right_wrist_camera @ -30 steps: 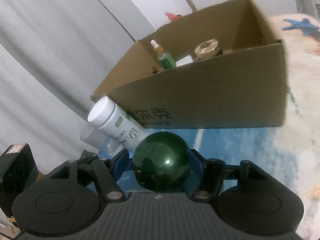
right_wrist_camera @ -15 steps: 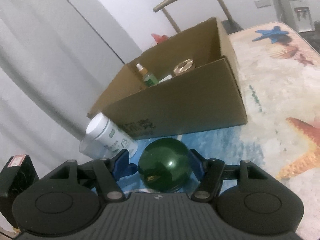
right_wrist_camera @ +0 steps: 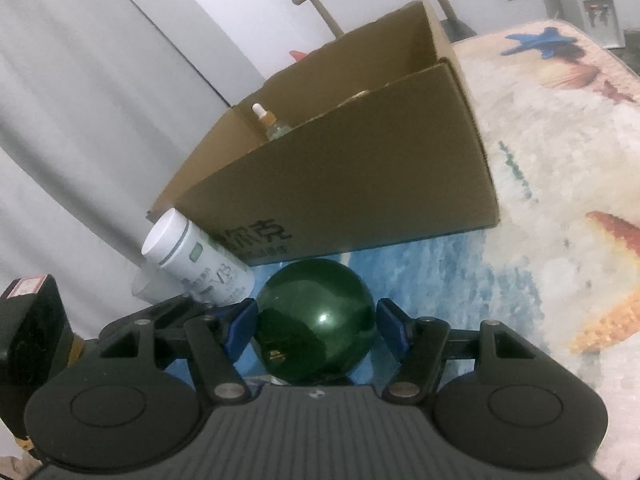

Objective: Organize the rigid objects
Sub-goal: 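Carry the green jar into the box and open the right gripper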

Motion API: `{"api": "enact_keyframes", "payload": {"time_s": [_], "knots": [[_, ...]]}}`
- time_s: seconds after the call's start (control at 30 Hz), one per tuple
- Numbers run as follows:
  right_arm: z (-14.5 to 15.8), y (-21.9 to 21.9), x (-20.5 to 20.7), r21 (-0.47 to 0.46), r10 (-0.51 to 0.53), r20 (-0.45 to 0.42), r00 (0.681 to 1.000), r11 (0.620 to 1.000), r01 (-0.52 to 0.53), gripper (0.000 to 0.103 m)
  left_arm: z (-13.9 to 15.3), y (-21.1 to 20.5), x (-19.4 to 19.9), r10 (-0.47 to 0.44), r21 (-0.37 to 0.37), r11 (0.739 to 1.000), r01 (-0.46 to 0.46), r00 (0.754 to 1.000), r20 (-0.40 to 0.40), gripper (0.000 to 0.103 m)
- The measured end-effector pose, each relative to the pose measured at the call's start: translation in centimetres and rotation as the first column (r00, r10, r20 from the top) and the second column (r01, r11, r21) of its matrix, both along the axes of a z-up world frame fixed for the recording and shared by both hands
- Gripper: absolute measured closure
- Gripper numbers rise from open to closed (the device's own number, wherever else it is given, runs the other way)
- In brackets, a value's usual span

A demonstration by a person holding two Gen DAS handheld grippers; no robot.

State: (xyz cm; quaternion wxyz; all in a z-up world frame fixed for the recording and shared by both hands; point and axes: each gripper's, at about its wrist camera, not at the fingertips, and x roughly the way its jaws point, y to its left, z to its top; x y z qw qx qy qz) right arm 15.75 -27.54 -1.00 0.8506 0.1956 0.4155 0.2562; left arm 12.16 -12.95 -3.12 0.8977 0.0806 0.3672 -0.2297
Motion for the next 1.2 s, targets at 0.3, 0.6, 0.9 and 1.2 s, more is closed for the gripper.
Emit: {"api": "enact_keyframes", "payload": {"time_s": [0.3,0.6,0.9,1.2], "knots": [[0.0,0.1,-0.1,0.002,0.006,0.015,1.000,1.000,-0.006,0.033,-0.2,-0.7,0.3,0.012,0.025,1.000,-0.012,1.000,0.012,0.021],[0.5,0.3,-0.4,-0.012,0.010,0.035,0.999,1.000,-0.009,0.033,0.2,-0.6,-0.2,0.026,0.017,1.000,-0.026,0.999,0.019,0.021],[4.6,0.4,-2.8,-0.026,0.022,0.160,0.987,1.000,-0.018,0.033,3.8,-0.2,-2.7,0.035,-0.011,0.999,-0.033,0.990,0.138,0.021],[12.0,1.6,-3.1,-0.070,0.070,0.360,0.930,0.996,-0.049,0.033,10.4,0.1,-3.1,0.084,-0.039,0.996,-0.075,0.946,0.313,0.021]]}}
